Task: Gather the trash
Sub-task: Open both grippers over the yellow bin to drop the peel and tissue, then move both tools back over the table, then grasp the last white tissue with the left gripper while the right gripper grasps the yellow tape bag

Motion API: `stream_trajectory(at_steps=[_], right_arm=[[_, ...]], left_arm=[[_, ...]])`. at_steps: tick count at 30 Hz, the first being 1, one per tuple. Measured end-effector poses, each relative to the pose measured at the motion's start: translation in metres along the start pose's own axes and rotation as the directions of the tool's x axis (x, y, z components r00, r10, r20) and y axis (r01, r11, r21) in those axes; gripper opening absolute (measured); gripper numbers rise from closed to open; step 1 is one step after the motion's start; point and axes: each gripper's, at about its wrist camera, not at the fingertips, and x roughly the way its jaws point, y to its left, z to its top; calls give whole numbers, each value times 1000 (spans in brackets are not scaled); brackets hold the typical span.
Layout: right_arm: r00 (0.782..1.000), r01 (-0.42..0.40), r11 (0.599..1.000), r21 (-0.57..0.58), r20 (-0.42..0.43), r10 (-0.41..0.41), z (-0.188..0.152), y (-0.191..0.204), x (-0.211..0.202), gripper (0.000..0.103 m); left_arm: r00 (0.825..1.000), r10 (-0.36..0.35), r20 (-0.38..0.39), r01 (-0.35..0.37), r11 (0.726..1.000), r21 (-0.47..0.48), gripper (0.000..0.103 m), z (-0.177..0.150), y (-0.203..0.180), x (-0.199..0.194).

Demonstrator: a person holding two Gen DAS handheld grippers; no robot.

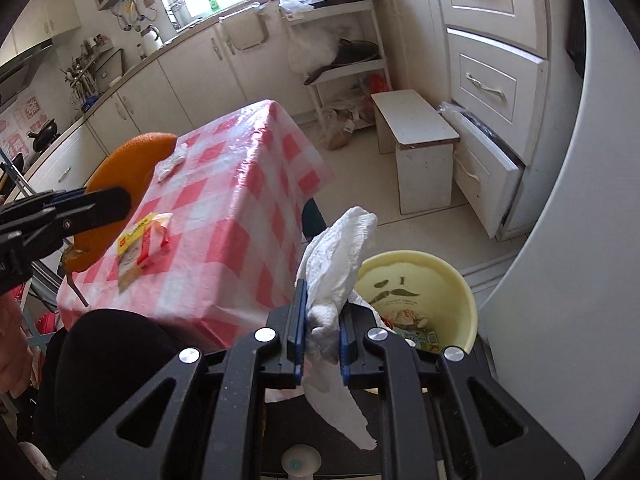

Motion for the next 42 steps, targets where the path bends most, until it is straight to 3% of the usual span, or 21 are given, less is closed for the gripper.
stream_trajectory(at_steps=[4,8,9,11,14,17,20,24,28,31,34,38,42], right_arm=[[999,28,1000,14,-31,-27,-5,-15,21,15],[992,85,995,46,-102,-80,-8,-37,60,17],[988,97,993,60,-129,-89,-10,-43,71,20],[980,122,989,79,-164,-108,-14,-52,84,52],[973,140,985,99,-197,-118,-25,-59,92,55],[973,145,983,117,-198,-120,-33,-60,85,60],[976,147,980,135,-181,-121,-38,-59,71,63],[984,136,979,155,-132,-116,-34,-55,50,64],[996,81,989,127,-43,-76,-14,-28,23,73],[1000,23,999,44,17,-24,11,6,8,85],[998,-44,996,-74,41,47,38,51,0,95],[985,-171,951,-256,-77,157,65,125,26,96],[972,-215,872,-440,-183,148,54,207,63,96]], left_arm=[[996,-42,-77,42,999,-3,20,16,-19,38],[971,-112,-210,92,990,-103,21,32,-30,100],[964,-122,-234,96,988,-117,21,34,-31,112],[951,-116,-285,86,989,-118,25,35,-36,136],[942,-97,-320,64,992,-112,36,32,-39,154],[950,-82,-302,48,992,-118,51,31,-34,150],[966,-52,-253,24,993,-112,57,31,-29,134],[993,-15,-119,3,995,-101,67,36,-11,86],[996,86,-2,-85,989,-118,77,41,37,36],[984,174,40,-165,970,-177,81,38,92,7],[962,271,29,-254,932,-260,84,27,161,-12],[942,335,-35,-325,878,-351,84,8,245,-17],[932,354,-75,-353,846,-401,84,-13,303,-22]])
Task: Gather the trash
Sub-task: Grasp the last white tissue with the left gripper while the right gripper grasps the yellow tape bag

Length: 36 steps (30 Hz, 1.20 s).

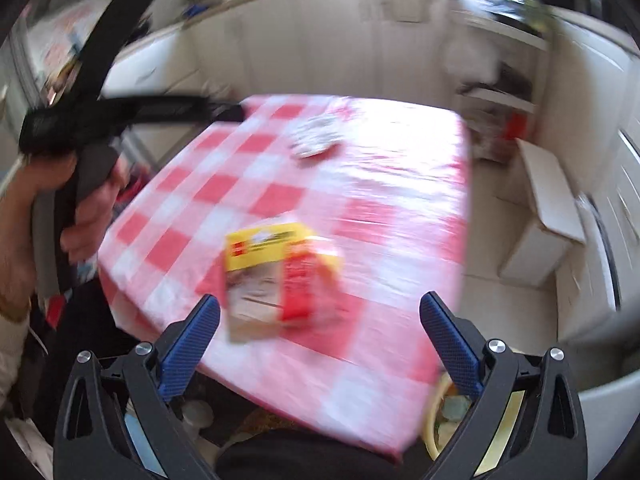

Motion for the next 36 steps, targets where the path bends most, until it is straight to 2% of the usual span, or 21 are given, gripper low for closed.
stream_trajectory(at_steps=[3,6,9,13,15,18,19,20,22,24,25,26,27,29,31,33,36], right_arm=[[999,8,992,-127,-52,-15,4,48,36,96],[990,103,968,-227,-72,-122,9,74,78,96],[983,131,968,-213,-100,-155,10,73,107,96],[992,60,995,-82,-110,-69,14,55,113,96],[993,54,994,-90,-99,-63,14,56,112,95],[995,56,995,-81,-83,-62,16,56,111,78],[995,59,996,-74,-74,-64,17,54,110,65],[995,63,996,-63,-69,-67,19,52,108,58],[997,45,998,-39,-63,-48,20,46,105,48],[998,30,1000,-10,-60,-30,21,40,102,38],[998,6,1000,24,-59,-5,22,34,100,30],[998,-12,999,51,-57,15,22,29,99,22],[998,-38,996,87,-52,42,23,22,97,19],[996,-74,988,136,-36,79,23,13,92,13],[994,-108,978,179,-7,111,24,5,85,12],[990,-143,965,220,40,138,24,-4,73,11],[980,-187,942,279,121,159,21,-16,52,11]], left_arm=[[1000,-5,-19,5,1000,-30,84,3,30,19],[999,-32,-33,31,999,-38,84,2,38,35],[997,-58,-47,57,998,-6,84,4,33,56],[995,-85,-60,87,996,35,85,21,19,92],[994,-85,-70,89,994,59,85,30,8,114],[995,-56,-78,64,992,112,85,42,-12,147],[996,-40,-76,50,990,135,85,45,-20,155],[997,-14,-72,26,986,164,85,47,-27,164],[997,31,-71,-16,979,202,85,50,-38,179],[995,31,-90,-12,980,199,78,53,-39,191],[996,6,-85,9,985,171,70,54,-37,191],[995,-29,-93,42,988,147,56,55,-35,191],[994,-55,-98,68,989,133,46,56,-34,191],[993,-62,-96,76,986,149,8,54,-37,188],[987,-115,-116,131,981,140,5,49,-36,183],[971,-195,-135,208,974,87,4,42,-27,175],[954,-273,-124,278,960,20,4,29,-12,153]])
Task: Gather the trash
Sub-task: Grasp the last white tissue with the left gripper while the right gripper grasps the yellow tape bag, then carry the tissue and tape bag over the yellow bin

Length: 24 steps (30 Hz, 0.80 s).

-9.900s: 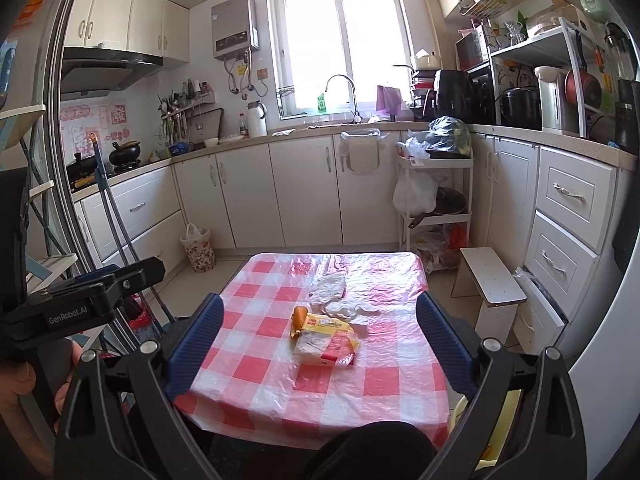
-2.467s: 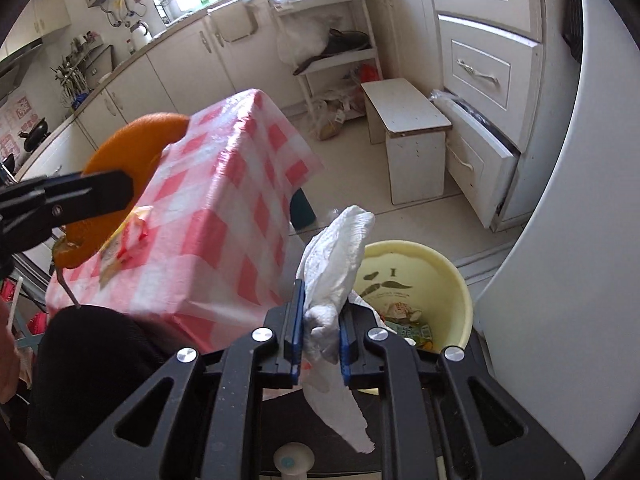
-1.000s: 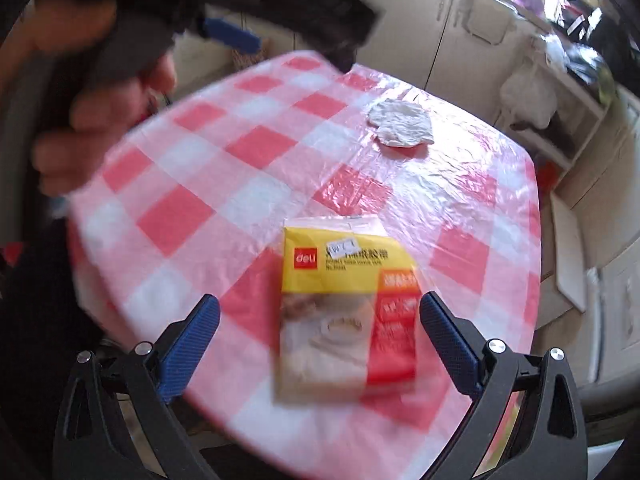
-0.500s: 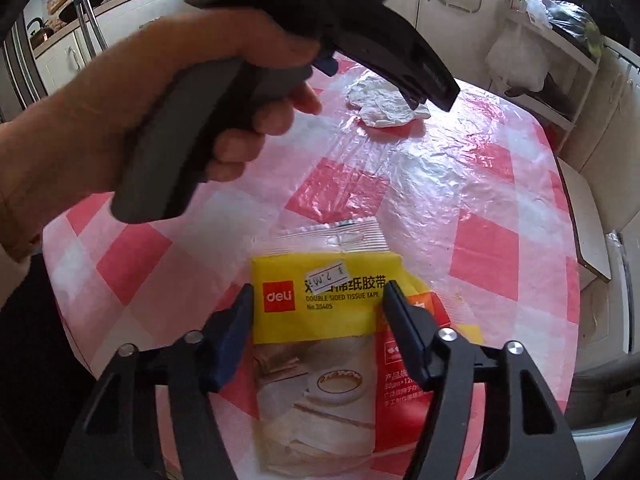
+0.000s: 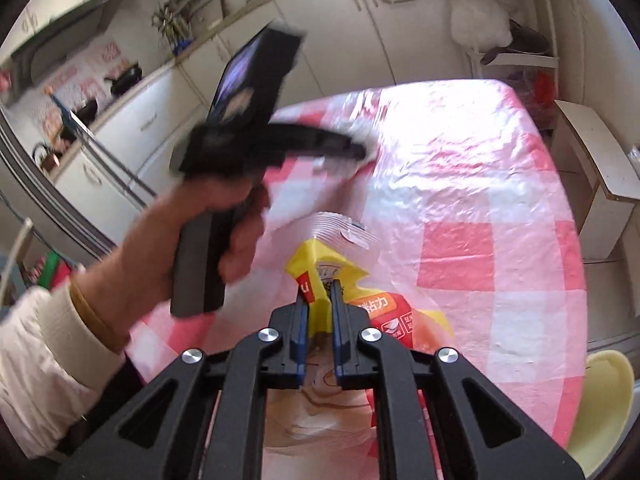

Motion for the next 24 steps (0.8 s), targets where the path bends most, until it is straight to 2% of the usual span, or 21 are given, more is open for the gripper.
stream_trajectory(at_steps=[3,7,10,14,17,19,20,24], right_arm=[[996,-48,997,66,76,43,2,-11,-26,11],[986,-63,994,85,162,49,4,-9,-58,11],[976,-25,995,96,219,3,-3,-18,-89,11],[963,55,982,179,252,-100,-27,-60,-124,11],[955,89,942,322,240,-172,-61,-113,-141,11],[954,107,900,422,213,-213,-85,-148,-146,11],[952,126,878,463,191,-237,-97,-166,-145,11],[956,146,805,575,127,-264,-126,-214,-131,11]], left_arm=[[998,-53,30,54,999,-4,4,-15,-6,-29],[991,-120,66,118,992,36,4,-29,-34,-71],[981,-189,47,184,978,99,4,-36,-78,-89],[961,-274,-42,277,941,193,4,-61,-160,-89],[948,-295,-118,316,911,264,4,-83,-220,-77],[942,-295,-161,330,900,286,4,-96,-251,-66],[934,-296,-202,346,892,292,5,-102,-271,-55],[916,-248,-316,348,882,317,5,-118,-322,-19]])
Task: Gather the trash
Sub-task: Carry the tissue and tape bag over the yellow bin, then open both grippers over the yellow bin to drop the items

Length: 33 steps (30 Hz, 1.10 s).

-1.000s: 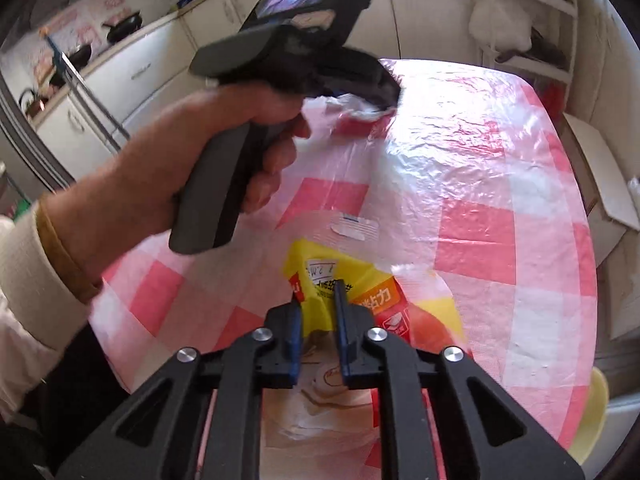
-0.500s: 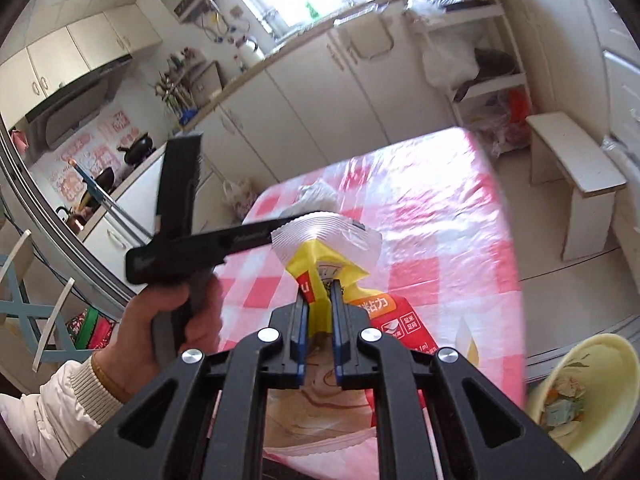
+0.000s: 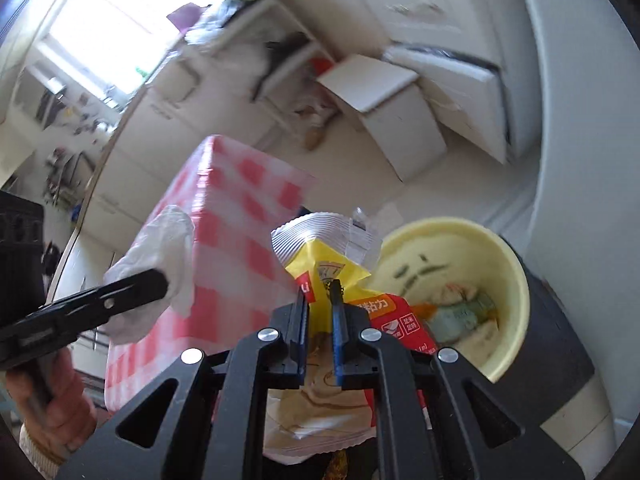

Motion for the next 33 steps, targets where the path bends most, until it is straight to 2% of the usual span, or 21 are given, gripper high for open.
stream_trajectory(at_steps=[4,6,7,8,9,10,12,15,17,18,20,24,27,30,33], right_arm=[[1000,-3,997,83,-30,6,-2,-29,23,11],[999,-26,987,160,-40,32,-1,-48,38,13],[998,-29,980,196,-42,38,-2,-56,41,23],[999,-13,971,239,-48,25,-5,-66,45,41],[999,9,965,263,-52,4,-6,-74,43,50],[999,34,957,287,-50,-20,-8,-79,43,60],[997,70,949,308,-41,-60,-12,-85,36,64],[993,116,941,319,-30,-112,-17,-86,19,67],[990,139,946,291,-7,-143,-19,-80,0,71],[986,155,953,260,14,-164,-20,-72,-13,74],[980,178,964,198,58,-192,-24,-56,-38,82],[958,228,973,46,167,-232,-29,-3,-82,90],[947,230,971,-68,245,-207,-34,43,-103,94],[934,211,959,-188,328,-141,-50,96,-130,95],[929,185,941,-283,362,-73,-63,139,-139,96]], left_arm=[[994,-6,-108,2,999,-34,7,27,-10,38],[989,8,-150,-12,1000,-25,17,36,-12,53],[984,15,-175,-21,999,-33,32,38,-12,61],[982,26,-186,-33,999,-36,44,39,-13,66],[982,39,-184,-45,999,-29,46,40,-13,68],[983,47,-179,-52,998,-22,49,40,-13,68],[986,70,-153,-73,997,-9,52,37,-14,58],[983,179,-27,-178,983,33,62,32,-23,23],[968,243,69,-245,969,19,75,23,-26,-7],[955,273,114,-275,961,7,78,17,-27,-21],[916,345,204,-349,937,-16,87,-1,-28,-54],[842,444,306,-439,894,-87,93,-40,-26,-112],[775,516,366,-488,856,-173,96,-72,-17,-159],[716,573,399,-523,818,-237,96,-101,-11,-200],[662,623,416,-556,781,-284,96,-131,-6,-233]])
